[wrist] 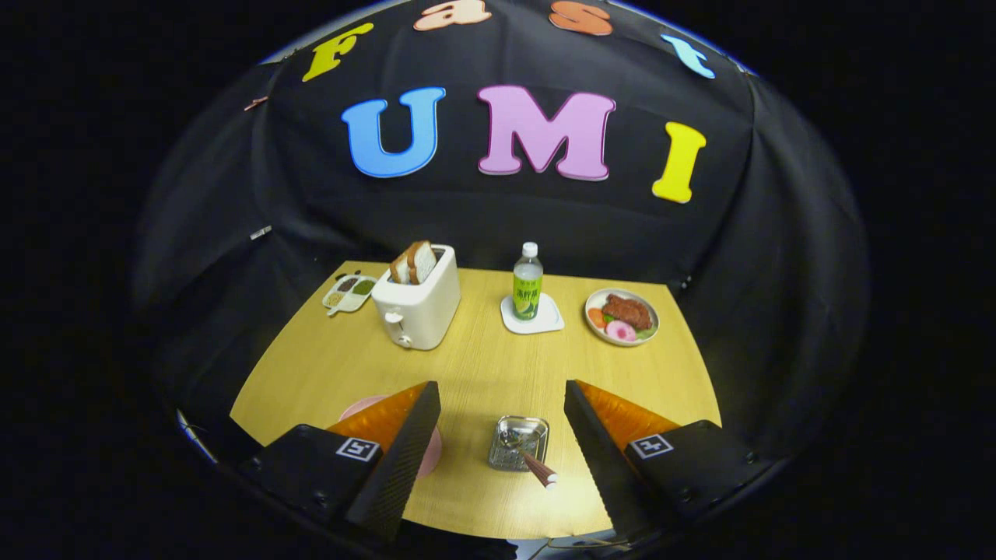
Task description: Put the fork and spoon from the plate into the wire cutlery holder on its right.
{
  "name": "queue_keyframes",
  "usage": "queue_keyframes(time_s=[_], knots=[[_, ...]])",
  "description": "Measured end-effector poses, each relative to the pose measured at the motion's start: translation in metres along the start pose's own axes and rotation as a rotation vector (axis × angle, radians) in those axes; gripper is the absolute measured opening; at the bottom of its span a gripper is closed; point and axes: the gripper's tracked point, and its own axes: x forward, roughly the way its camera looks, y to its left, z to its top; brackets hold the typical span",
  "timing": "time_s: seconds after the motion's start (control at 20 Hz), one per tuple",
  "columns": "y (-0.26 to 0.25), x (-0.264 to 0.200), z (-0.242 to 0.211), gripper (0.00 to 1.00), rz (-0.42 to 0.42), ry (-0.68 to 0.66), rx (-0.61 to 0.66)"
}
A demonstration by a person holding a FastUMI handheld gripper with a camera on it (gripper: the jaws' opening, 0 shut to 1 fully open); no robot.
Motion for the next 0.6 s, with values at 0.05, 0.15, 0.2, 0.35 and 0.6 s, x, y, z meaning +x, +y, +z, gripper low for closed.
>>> queue_keyframes(time_s=[0.05,0.15,0.2,0.35,0.6], knots=[[0.003,-0.007,0.008,1.0,-0.004,-0.045,-0.011],[0.006,-0.021,0.022,0.97,-0.02,-0.12,-0.022],[0.007,-0.028,0.028,0.97,-0.026,-0.154,-0.015],[0.011,-0.046,0.048,0.97,-0.026,-0.24,0.004],[0.016,-0.052,0.054,0.97,-0.022,-0.236,0.004]])
